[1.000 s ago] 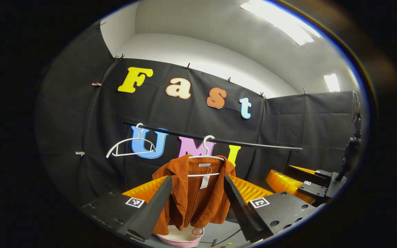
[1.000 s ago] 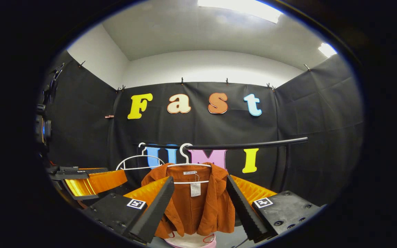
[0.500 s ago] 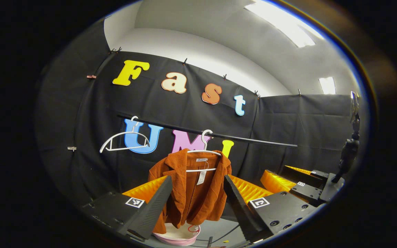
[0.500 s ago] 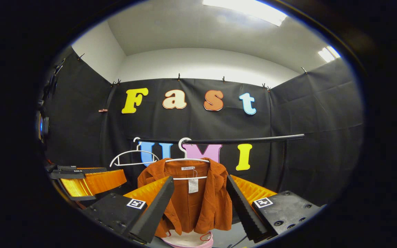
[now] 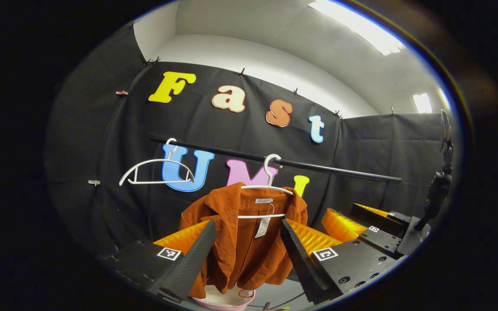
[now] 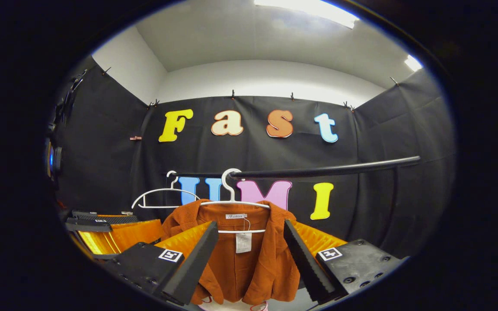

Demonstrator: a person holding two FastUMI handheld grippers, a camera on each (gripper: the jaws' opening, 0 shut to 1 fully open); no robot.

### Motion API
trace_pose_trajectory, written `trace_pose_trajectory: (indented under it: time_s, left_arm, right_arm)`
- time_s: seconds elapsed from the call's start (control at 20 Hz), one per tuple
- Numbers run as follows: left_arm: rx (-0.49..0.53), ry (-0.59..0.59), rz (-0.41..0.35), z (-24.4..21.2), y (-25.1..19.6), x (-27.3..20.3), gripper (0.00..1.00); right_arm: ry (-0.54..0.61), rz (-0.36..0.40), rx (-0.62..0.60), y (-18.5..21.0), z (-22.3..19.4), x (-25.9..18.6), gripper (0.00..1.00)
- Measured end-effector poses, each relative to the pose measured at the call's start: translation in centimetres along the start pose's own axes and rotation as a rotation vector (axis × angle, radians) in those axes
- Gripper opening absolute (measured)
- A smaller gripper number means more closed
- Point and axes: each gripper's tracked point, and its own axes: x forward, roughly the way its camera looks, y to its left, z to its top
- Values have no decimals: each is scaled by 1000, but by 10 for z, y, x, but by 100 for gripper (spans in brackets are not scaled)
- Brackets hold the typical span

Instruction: Grasp the clothes on the hanger with both hands and then place them into the laundry hamper below.

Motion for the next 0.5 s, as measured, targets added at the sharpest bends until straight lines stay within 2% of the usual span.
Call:
trace_pose_trajectory:
  time_s: [0.2, 0.3, 0.5]
  left_arm:
    - [22, -22, 94, -23, -1, 35, 95]
    - [6, -25, 135, -35, 0, 50, 95]
    - [-41, -39, 265, -56, 16, 73, 94]
  right_arm:
    - [-21, 62, 21, -18, -26, 36, 97]
    - [10, 55, 43, -32, -50, 50, 97]
    - [95, 52, 71, -48, -103, 79, 98]
